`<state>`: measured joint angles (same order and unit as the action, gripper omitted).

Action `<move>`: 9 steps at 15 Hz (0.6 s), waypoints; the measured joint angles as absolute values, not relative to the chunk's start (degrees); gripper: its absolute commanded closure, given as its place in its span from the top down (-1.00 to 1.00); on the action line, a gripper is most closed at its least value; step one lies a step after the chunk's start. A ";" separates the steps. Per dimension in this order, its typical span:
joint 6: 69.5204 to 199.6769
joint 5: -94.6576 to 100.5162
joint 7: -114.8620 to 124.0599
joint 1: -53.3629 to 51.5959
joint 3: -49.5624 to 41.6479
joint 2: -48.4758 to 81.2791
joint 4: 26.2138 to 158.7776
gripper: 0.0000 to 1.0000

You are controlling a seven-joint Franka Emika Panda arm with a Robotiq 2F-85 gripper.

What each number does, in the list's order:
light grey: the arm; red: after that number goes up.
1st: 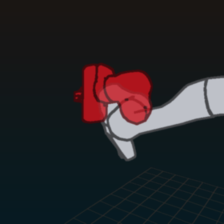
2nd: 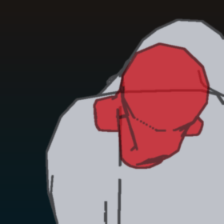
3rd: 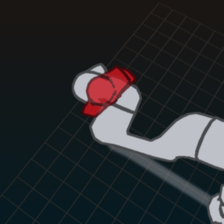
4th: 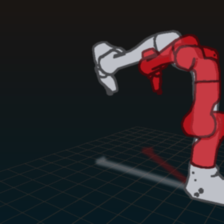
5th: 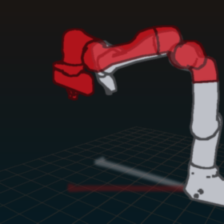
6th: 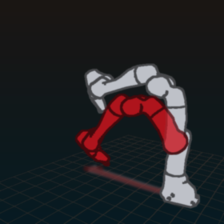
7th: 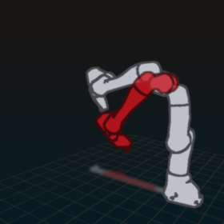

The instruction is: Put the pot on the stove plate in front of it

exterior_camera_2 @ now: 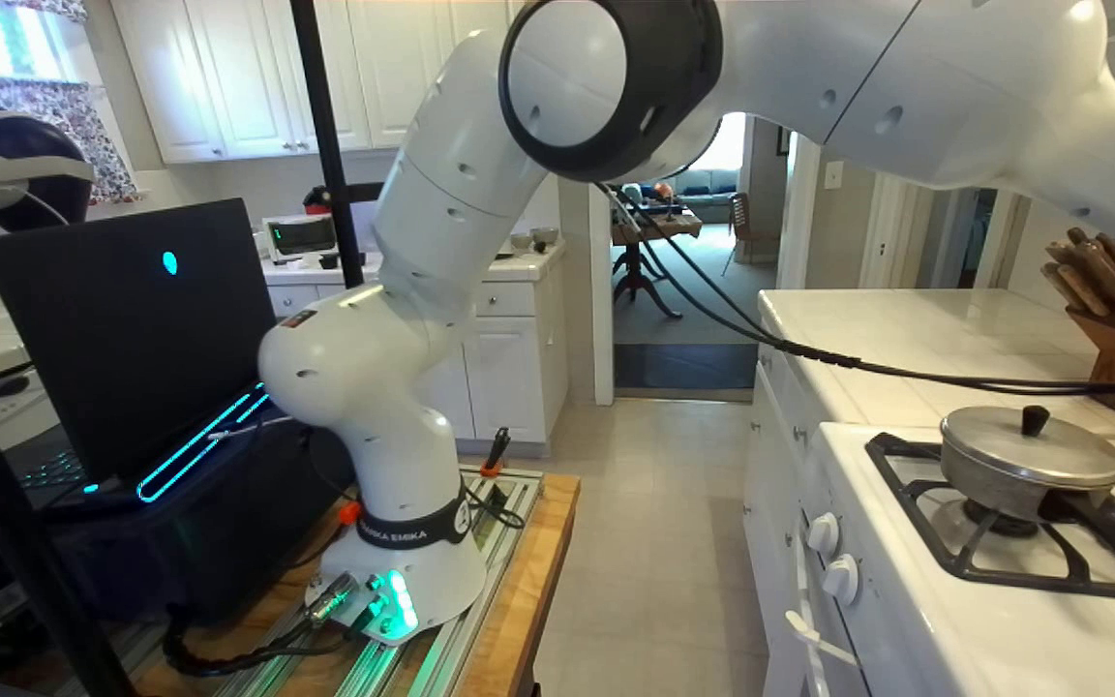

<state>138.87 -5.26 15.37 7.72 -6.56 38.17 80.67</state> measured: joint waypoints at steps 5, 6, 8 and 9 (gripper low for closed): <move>138.87 -5.20 23.93 5.04 -8.68 40.16 78.46 -0.85; 138.76 -5.17 25.40 4.53 -9.15 40.59 77.80 -0.85; 138.13 -5.17 27.62 3.85 -9.78 41.44 76.39 -0.85; 137.59 -5.17 28.43 3.65 -10.00 41.84 75.68 -0.85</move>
